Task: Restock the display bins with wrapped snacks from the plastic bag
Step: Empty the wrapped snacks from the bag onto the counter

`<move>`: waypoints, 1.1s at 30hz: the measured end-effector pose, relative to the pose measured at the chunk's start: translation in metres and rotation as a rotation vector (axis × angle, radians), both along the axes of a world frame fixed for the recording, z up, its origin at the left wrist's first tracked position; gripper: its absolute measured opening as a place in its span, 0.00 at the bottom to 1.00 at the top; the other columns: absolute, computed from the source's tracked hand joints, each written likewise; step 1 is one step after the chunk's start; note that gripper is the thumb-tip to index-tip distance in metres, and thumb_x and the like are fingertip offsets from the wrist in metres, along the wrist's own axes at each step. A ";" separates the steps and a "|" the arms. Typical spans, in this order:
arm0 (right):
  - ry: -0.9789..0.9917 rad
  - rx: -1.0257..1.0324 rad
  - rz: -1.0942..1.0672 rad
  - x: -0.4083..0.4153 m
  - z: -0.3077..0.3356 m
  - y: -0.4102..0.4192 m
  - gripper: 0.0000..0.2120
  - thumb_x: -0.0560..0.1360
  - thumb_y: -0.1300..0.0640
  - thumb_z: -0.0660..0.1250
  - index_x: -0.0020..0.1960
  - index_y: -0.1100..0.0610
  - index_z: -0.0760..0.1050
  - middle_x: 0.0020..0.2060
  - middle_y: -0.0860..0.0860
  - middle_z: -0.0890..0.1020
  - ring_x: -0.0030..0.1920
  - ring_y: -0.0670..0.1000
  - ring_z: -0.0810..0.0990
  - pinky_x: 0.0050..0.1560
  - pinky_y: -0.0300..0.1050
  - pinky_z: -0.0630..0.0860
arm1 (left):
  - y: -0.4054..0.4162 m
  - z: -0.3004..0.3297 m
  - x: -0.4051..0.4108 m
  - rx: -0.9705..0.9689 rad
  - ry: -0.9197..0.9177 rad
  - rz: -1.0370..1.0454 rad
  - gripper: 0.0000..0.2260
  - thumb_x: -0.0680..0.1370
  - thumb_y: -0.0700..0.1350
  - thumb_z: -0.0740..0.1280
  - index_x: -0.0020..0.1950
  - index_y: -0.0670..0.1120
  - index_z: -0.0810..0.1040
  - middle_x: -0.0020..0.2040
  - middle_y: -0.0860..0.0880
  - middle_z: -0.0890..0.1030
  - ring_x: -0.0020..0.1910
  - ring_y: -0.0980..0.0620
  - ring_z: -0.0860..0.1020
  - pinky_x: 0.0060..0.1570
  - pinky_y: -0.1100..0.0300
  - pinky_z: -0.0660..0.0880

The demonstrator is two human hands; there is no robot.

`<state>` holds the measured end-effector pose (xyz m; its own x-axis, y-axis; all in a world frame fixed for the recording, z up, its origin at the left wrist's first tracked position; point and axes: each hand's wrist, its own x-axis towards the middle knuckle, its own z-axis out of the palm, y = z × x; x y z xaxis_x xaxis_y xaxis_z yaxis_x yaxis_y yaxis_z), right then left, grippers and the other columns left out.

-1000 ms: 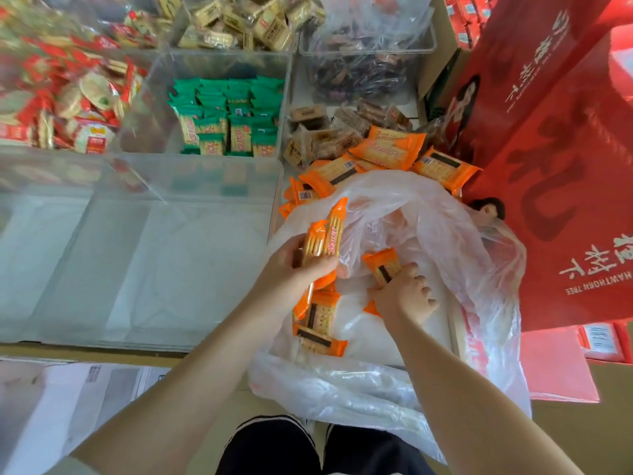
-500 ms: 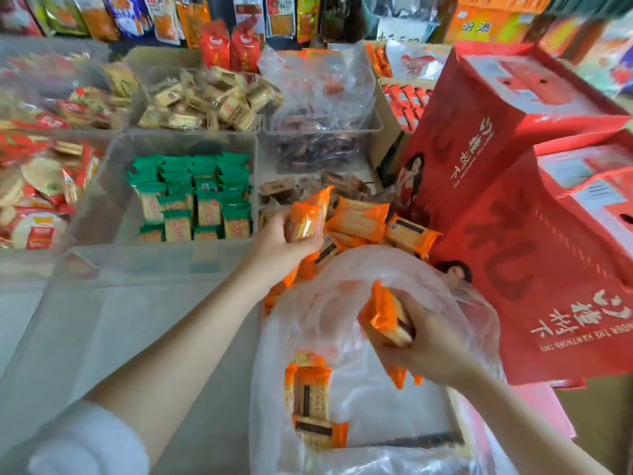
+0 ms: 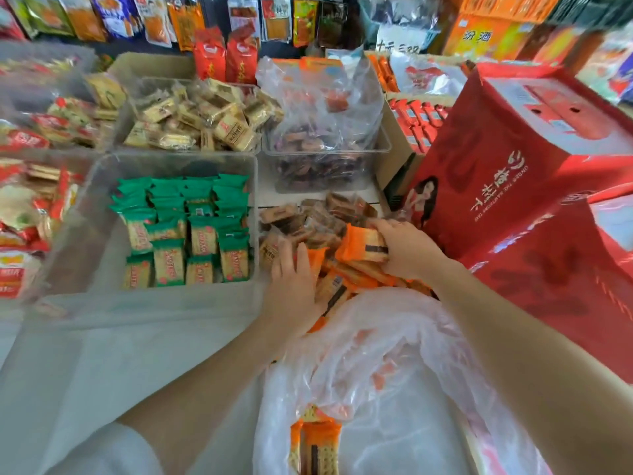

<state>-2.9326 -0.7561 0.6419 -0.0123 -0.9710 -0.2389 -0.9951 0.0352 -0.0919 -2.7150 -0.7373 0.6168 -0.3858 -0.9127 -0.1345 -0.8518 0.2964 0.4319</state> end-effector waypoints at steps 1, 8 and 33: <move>0.020 0.025 0.054 0.002 -0.001 -0.001 0.36 0.70 0.50 0.67 0.74 0.52 0.55 0.68 0.54 0.68 0.64 0.60 0.68 0.63 0.56 0.69 | 0.004 -0.002 0.004 -0.044 0.040 -0.022 0.37 0.78 0.59 0.59 0.77 0.42 0.44 0.77 0.42 0.42 0.75 0.43 0.44 0.72 0.54 0.46; 0.061 0.084 0.089 -0.012 0.010 0.020 0.54 0.65 0.35 0.70 0.77 0.52 0.42 0.74 0.53 0.58 0.71 0.57 0.62 0.67 0.54 0.64 | 0.039 -0.003 0.020 -0.351 0.333 -0.337 0.13 0.74 0.46 0.59 0.56 0.46 0.75 0.60 0.43 0.76 0.62 0.46 0.68 0.62 0.50 0.68; -0.096 0.117 0.926 0.087 -0.093 0.225 0.20 0.76 0.61 0.64 0.68 0.58 0.69 0.64 0.55 0.75 0.63 0.57 0.73 0.63 0.51 0.70 | 0.099 0.011 0.025 -0.149 0.231 -0.083 0.22 0.78 0.35 0.62 0.71 0.46 0.66 0.64 0.47 0.73 0.59 0.49 0.74 0.58 0.53 0.72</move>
<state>-2.8459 -0.5315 0.5488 0.7779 -0.5542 -0.2961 -0.6203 -0.7526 -0.2209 -2.6902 -0.6386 0.6281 -0.4648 -0.8799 0.0992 -0.7060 0.4358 0.5582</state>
